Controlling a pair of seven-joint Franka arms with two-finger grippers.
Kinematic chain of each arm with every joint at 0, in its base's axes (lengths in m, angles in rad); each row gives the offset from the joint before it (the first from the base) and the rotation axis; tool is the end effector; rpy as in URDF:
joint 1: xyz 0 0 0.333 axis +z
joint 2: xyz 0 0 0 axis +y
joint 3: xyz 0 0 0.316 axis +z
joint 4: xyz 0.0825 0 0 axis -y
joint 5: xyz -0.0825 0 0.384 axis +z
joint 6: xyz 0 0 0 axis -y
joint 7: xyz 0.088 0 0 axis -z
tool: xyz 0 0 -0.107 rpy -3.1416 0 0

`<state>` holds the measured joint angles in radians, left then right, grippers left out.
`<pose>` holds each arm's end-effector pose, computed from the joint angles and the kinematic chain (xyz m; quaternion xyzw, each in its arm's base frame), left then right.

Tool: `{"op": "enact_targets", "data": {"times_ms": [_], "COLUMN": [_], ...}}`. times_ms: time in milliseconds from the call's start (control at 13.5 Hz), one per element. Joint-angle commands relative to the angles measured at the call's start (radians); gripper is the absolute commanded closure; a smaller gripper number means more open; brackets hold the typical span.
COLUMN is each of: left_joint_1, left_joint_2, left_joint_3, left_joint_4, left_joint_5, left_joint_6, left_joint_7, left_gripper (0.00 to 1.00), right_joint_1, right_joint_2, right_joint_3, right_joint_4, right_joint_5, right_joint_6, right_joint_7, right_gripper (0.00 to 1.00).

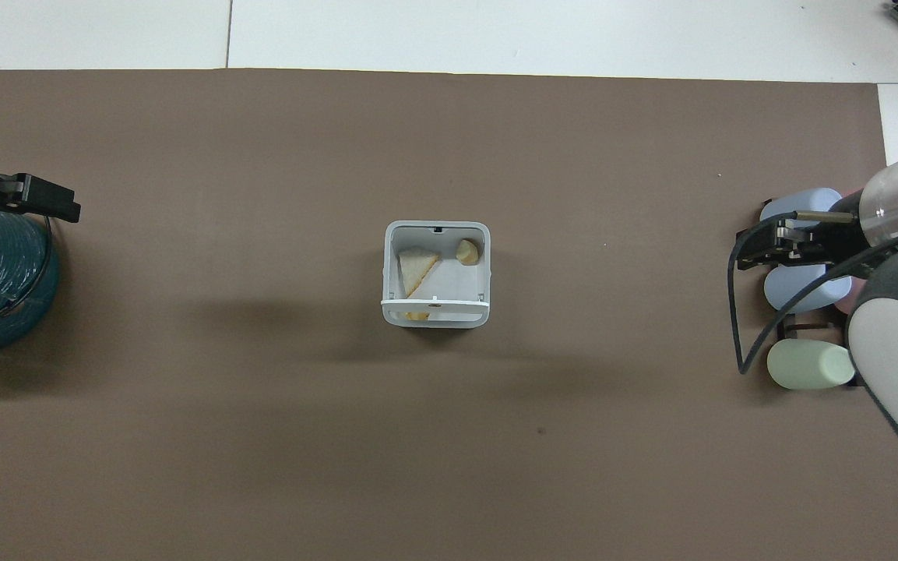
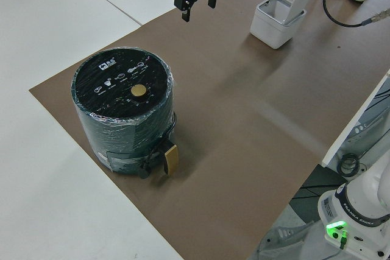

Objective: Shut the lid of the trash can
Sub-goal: 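Swing the left gripper forward toward the open trash can lid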

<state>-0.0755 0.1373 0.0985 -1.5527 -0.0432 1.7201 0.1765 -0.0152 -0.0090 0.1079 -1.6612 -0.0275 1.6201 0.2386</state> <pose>0.6071 0.0062 0.5671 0.9970 -0.0743 0.0168 0.0131 0.5515 0.0487 0.5910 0.9972 -0.0720 -0.0135 0.0167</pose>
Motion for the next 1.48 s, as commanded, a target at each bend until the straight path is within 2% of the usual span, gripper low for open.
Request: {"op": "enact_targets", "data": {"times_ms": [0, 148, 296, 444, 815, 889, 1037, 1111, 1407], "left_joint_1": [-0.029, -0.042, -0.093, -0.18, -0.419, -0.467, -0.55, -0.59, -0.711], "left_joint_2": [-0.038, -0.048, -0.08, -0.111, -0.174, -0.191, -0.209, -0.209, -0.205], "left_joint_3": [0.004, 0.004, 0.004, 0.004, 0.003, 0.003, 0.003, 0.001, 0.001], "left_joint_4": [-0.053, -0.069, -0.131, -0.193, -0.331, -0.367, -0.424, -0.441, -0.515], "left_joint_5": [-0.003, -0.004, -0.004, -0.004, -0.012, -0.014, -0.014, -0.014, -0.014], "left_joint_6": [0.032, 0.024, 0.026, 0.035, 0.153, 0.176, 0.234, 0.262, 0.38], "left_joint_7": [-0.002, -0.005, -0.067, -0.209, -0.457, -0.506, -0.593, -0.627, -0.742], "left_gripper": [0.0, 0.0, 0.0, 0.0, 0.0, 0.04, 0.25, 0.32, 0.53], "right_joint_1": [-0.017, -0.017, -0.017, -0.017, -0.017, -0.017, -0.017, -0.017, -0.017], "right_joint_2": [-0.026, -0.026, -0.026, -0.026, -0.026, -0.026, -0.026, -0.026, -0.026], "right_joint_3": [0.01, 0.01, 0.01, 0.01, 0.01, 0.01, 0.01, 0.01, 0.01], "right_joint_4": [-0.029, -0.029, -0.029, -0.029, -0.029, -0.029, -0.029, -0.029, -0.029], "right_joint_5": [0.004, 0.004, 0.004, 0.004, 0.004, 0.004, 0.004, 0.004, 0.004], "right_joint_6": [0.01, 0.01, 0.01, 0.01, 0.01, 0.01, 0.01, 0.01, 0.01], "right_joint_7": [-0.024, -0.024, -0.024, -0.024, -0.024, -0.024, -0.024, -0.024, -0.024], "right_gripper": [0.0, 0.0, 0.0, 0.0, 0.0, 0.0, 0.0, 0.0, 0.0]}}
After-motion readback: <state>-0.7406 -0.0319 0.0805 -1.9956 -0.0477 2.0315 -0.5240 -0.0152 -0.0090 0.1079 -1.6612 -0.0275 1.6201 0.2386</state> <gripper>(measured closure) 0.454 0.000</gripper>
